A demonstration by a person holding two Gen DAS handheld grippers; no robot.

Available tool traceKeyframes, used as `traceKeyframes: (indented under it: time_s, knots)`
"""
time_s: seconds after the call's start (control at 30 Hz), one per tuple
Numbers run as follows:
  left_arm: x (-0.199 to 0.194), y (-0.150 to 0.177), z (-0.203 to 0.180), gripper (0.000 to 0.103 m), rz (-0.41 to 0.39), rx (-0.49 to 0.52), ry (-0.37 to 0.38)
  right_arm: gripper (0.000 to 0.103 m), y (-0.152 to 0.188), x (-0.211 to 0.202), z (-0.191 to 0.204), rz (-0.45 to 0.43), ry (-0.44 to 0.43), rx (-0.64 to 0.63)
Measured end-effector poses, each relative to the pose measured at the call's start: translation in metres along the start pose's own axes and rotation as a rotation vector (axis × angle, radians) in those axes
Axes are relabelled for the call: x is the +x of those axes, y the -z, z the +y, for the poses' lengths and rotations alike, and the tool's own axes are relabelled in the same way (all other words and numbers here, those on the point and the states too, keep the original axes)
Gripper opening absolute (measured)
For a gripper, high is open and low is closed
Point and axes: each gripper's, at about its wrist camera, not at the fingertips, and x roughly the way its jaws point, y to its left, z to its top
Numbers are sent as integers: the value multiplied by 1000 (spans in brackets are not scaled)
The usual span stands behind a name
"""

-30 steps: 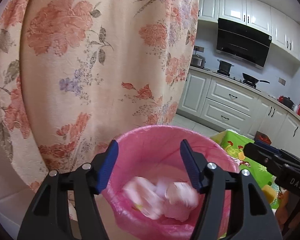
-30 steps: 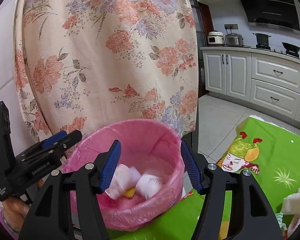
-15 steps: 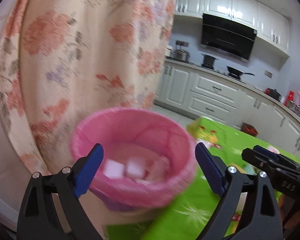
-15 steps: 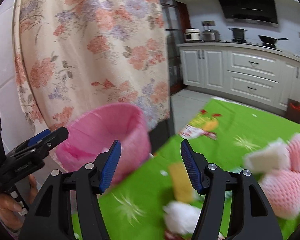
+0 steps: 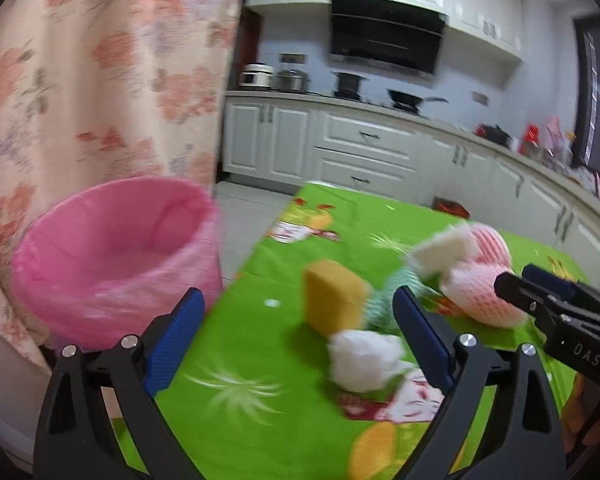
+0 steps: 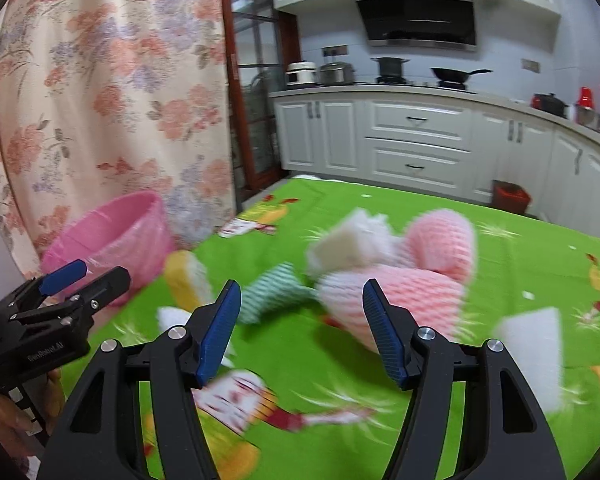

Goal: Collect trash
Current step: 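Return to the table and grasp the white tissue with the left tool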

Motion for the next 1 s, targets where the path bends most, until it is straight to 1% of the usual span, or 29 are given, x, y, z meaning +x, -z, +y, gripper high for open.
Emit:
traceKeyframes:
  time_s: [0.03, 0.1, 0.2, 0.27, 0.4, 0.53, 0.7, 0.73, 0.8, 0.93, 1.0]
  knots:
    - [3, 2, -12, 92, 9, 27, 10, 65, 4, -6, -9, -3, 25, 1]
    - [11, 6, -26, 92, 35, 52, 19, 65, 11, -15, -23, -6, 57, 13]
    - [24, 14, -39, 92, 79, 52, 32, 65, 18, -25, -44, -3, 96, 39]
    - [29, 18, -46, 92, 96, 63, 34, 65, 23, -32, -62, -7, 139, 64]
    - [38, 24, -52, 92, 113, 95, 8, 66, 31, -41, -89, -10, 210, 89]
    - [45, 24, -49, 92, 135, 69, -9, 68, 36, -36, -116, 35, 263, 133]
    - [55, 23, -48, 92, 178, 75, -30, 70, 38, -25, -129, 82, 302, 140]
    - [58, 23, -49, 90, 192, 77, -33, 70, 40, -22, -131, 96, 309, 139]
    - [61, 24, -48, 83, 210, 75, -34, 70, 43, -15, -133, 131, 318, 139]
    - [67, 25, -45, 78, 238, 62, -29, 70, 50, -4, -135, 184, 339, 129]
    - [69, 26, -45, 69, 249, 66, -24, 70, 52, 3, -136, 221, 348, 131]
